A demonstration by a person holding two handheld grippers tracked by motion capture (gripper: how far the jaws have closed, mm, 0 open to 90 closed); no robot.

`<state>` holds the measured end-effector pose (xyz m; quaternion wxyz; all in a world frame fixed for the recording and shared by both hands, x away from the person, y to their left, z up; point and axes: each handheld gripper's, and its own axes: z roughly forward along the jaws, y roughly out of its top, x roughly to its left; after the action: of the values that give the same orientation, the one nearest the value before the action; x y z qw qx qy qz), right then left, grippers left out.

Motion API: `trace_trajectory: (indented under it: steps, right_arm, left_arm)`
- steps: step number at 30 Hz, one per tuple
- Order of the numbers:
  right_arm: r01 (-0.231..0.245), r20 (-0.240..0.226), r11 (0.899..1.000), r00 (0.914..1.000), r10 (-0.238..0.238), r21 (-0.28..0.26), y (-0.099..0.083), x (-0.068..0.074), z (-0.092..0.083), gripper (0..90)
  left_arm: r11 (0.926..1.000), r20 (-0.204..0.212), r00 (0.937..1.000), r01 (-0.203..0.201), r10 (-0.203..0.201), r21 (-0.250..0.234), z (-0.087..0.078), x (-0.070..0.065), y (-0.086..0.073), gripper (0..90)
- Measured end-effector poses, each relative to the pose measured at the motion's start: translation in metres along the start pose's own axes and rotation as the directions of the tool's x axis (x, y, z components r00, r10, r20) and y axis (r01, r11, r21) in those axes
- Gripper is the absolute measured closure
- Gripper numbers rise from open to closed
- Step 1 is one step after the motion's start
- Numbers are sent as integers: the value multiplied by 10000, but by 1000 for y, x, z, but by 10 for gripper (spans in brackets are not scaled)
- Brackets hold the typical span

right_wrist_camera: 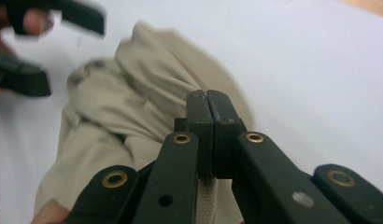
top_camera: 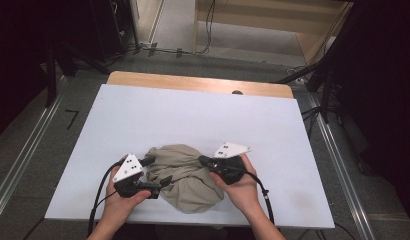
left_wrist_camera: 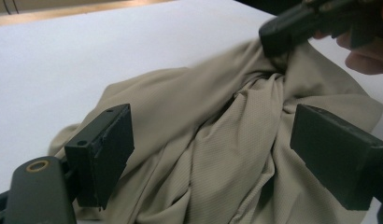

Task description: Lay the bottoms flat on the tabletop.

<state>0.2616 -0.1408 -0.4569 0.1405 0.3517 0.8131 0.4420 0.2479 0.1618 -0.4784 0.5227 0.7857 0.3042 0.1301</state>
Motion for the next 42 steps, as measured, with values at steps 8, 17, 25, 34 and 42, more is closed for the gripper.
trace_trajectory:
  steps: [8,17,25,34,42]
  right_arm:
    - [-1226,2179,9916,9675,1286,-407,-16,-50,-19,875]
    - [-1882,2410,9787,9491,2027,-819,-37,-75,-27,421]
    - [1276,822,9840,9870,-1384,1246,7,0,37,305]
    - [-1099,2584,9932,9590,1162,-387,14,-53,-6,845]
    - [-2543,4697,9560,8327,2932,-1461,-14,-105,-69,844]
  left_arm:
    - [9992,127,9998,118,-123,389,2,7,-3,158]
    - [9832,835,9964,-288,139,1800,27,-10,-9,300]
    - [9658,626,9965,-696,556,2499,31,-23,-14,668]
    - [9941,-30,9999,-146,150,1073,-10,7,13,675]
    - [9975,-979,9949,322,-260,626,-21,38,30,674]
